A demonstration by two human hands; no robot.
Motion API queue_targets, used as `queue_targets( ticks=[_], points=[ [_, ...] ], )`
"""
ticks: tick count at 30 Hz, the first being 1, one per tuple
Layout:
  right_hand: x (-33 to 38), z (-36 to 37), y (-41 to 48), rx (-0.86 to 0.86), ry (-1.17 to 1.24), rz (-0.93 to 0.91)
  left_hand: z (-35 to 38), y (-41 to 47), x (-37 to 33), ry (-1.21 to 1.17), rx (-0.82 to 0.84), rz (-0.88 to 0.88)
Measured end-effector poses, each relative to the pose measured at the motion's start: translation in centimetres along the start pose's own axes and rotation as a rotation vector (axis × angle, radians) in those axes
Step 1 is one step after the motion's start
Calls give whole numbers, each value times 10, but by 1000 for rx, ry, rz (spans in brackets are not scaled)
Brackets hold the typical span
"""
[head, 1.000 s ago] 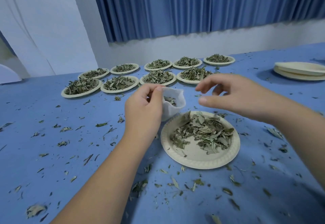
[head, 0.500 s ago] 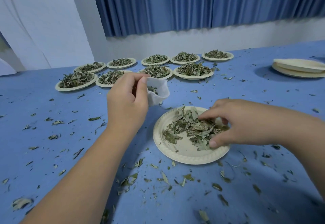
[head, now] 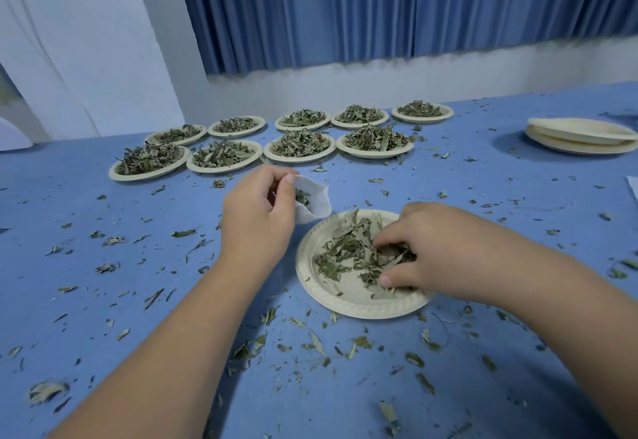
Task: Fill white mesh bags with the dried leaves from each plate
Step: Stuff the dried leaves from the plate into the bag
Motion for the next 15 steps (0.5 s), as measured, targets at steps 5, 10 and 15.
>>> queue_targets(
  ticks=[5, 10, 15],
  points=[
    [2, 2, 1, -11, 10, 25, 5, -4, -5, -8, 40, 7],
    [4, 2, 2, -16, -31, 45, 8, -5, -7, 1, 63, 8],
    [1, 1, 1, -34, -10, 68, 8, -5, -8, -12, 64, 9]
  ],
)
Point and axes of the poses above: each hand's wrist, its own y-axis towards the middle knuckle, its own z-axis out of the palm, x = y × z, the point moved 5 cm from there along y, towards the middle knuckle, and after that the axes turned 9 degrees about -y, right-handed, at the moved point
